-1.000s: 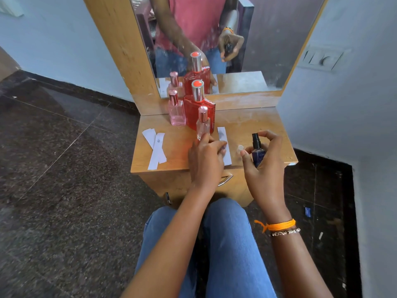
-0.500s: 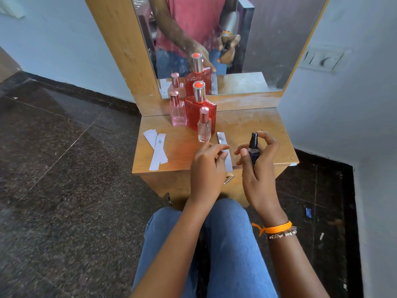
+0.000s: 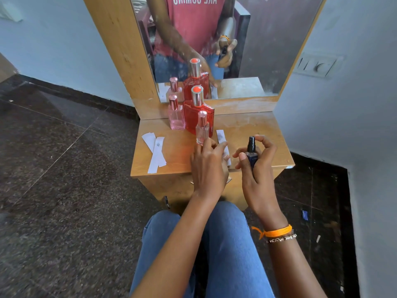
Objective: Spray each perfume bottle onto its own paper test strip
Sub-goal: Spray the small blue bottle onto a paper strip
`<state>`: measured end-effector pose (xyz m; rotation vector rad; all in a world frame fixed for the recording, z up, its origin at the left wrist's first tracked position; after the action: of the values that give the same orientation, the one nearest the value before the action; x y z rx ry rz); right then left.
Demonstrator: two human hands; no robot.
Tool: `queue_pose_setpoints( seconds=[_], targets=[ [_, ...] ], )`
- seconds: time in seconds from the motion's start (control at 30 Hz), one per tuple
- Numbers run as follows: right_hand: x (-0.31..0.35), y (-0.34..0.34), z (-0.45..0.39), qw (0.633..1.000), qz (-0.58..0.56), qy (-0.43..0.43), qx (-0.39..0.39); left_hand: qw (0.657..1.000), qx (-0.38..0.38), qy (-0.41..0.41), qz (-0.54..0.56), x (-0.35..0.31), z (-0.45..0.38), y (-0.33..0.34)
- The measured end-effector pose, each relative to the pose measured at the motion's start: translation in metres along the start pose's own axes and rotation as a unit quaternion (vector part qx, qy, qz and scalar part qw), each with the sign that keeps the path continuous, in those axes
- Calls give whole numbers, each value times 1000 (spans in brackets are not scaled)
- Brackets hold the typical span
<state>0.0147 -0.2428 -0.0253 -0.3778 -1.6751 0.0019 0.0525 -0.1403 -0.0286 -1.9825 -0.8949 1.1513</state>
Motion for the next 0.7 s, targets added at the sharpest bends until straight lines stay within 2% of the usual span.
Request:
queue_pose_setpoints(
  seconds=[0.2,0.27,0.4,0.47,0.63,0.7],
  targets=[
    [3,-2,1,999,-32,16,4,994,-59,-7,88,0,10,-18],
    [4,-2,1,997,-58,31,26,986,-36,6,165,3,13,-21],
    [4,1,-3,987,-121,65,84,928,65,15,366,0,19,-22],
    [4,4,-4,982,-139,83,101,919,61,4,389,-2,23,-23],
    [-1,11,-3,971,-155,103,152,922,40,-14,386,0,28,-21],
    [-4,10,-4,973,-147,104,143,920,47,-49,386,4,31,-18]
  ],
)
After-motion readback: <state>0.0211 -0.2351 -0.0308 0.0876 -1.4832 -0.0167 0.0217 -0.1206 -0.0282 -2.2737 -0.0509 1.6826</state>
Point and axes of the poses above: each hand's wrist, its own z-axis away from the middle knuckle, its own y-axis out of the palm, x = y × z, the point moved 4 cm from there along -z, towards the middle knuckle, and after that the axes turned 13 degrees about y, right-handed, at the moved point
